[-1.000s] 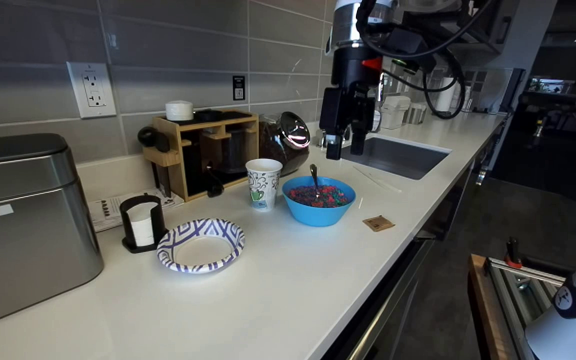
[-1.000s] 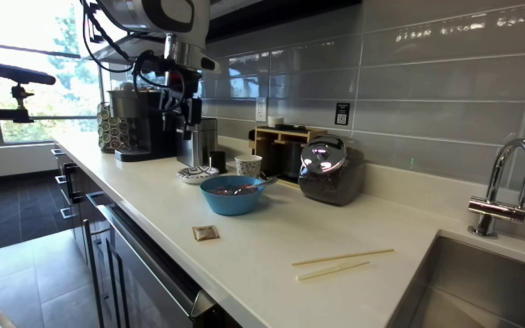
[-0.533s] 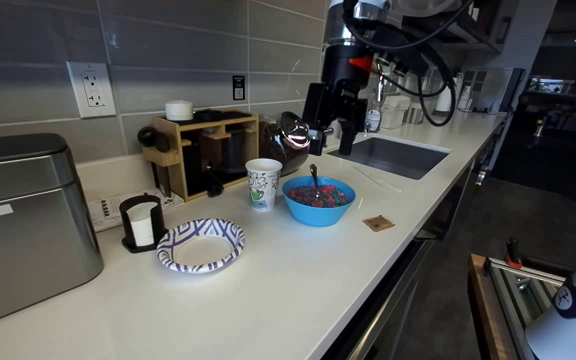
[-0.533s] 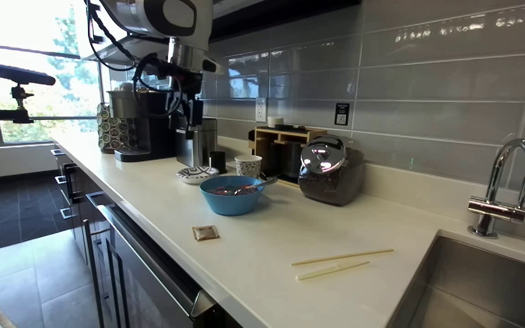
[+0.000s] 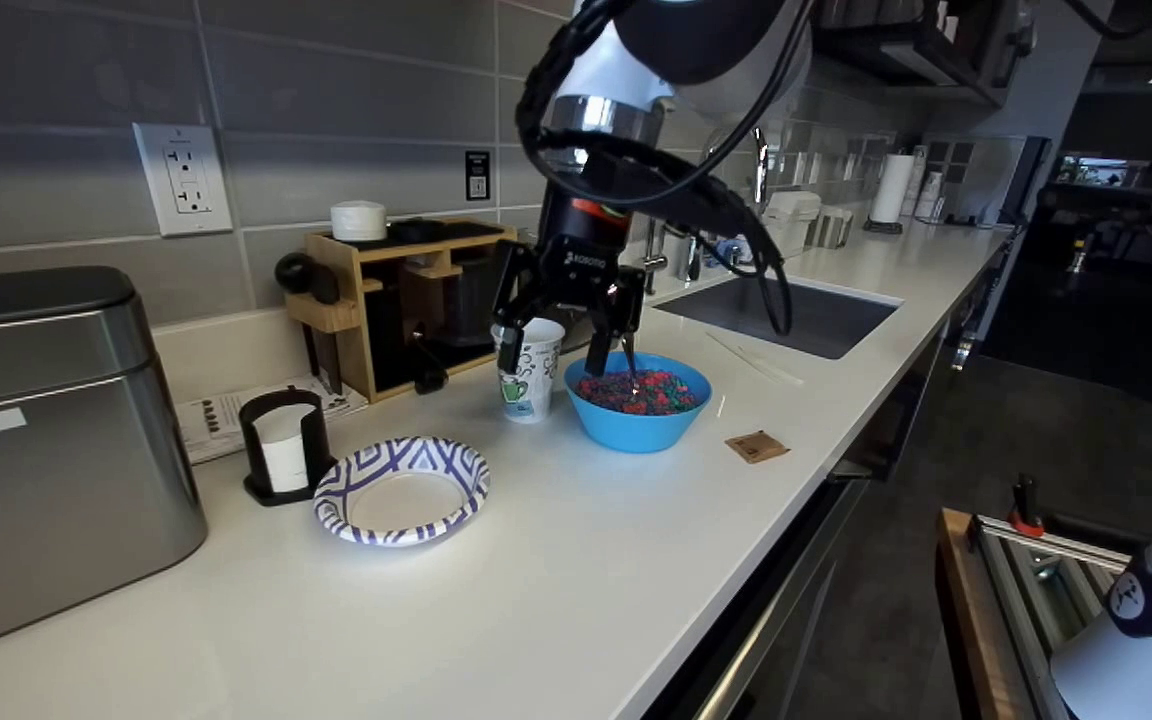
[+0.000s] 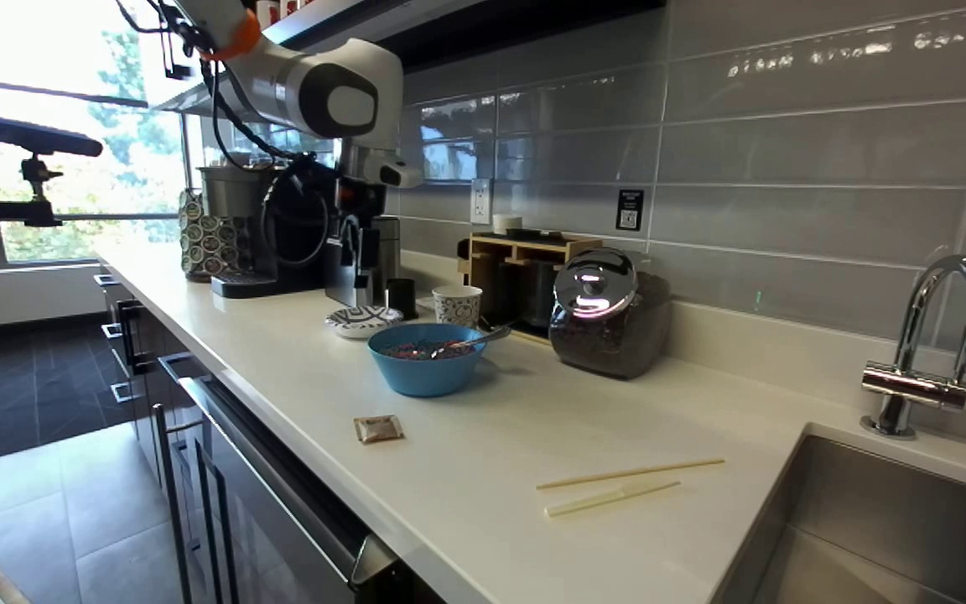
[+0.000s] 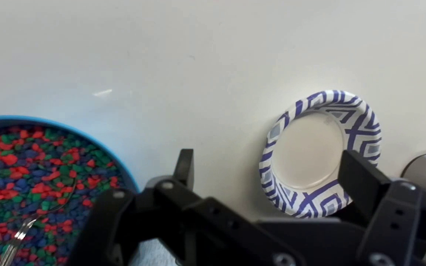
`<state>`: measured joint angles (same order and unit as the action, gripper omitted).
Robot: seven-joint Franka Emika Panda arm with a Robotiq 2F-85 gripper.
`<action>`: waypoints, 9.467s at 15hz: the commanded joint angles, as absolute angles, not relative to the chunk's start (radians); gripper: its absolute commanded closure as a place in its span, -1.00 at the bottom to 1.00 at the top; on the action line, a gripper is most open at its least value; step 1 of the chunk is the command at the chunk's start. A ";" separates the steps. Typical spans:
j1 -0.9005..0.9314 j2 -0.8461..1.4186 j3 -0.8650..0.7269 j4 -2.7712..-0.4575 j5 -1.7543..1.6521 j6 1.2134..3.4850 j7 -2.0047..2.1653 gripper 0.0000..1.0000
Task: Move the striped bow to the right
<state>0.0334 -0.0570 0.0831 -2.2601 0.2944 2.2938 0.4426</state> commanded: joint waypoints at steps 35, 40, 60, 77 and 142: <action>0.112 0.359 0.093 -2.061 0.399 2.589 0.530 0.48; 0.109 0.349 0.102 -2.065 0.411 2.593 0.513 0.96; 0.047 -0.280 0.048 -2.500 0.564 2.407 0.504 0.99; -0.139 -0.453 0.049 -2.655 0.480 2.474 0.785 0.99; -0.415 -0.422 -0.209 -2.545 0.064 2.379 0.758 -1.00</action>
<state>-0.4068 -0.2281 -0.1992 -2.4479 0.1675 2.5421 0.8091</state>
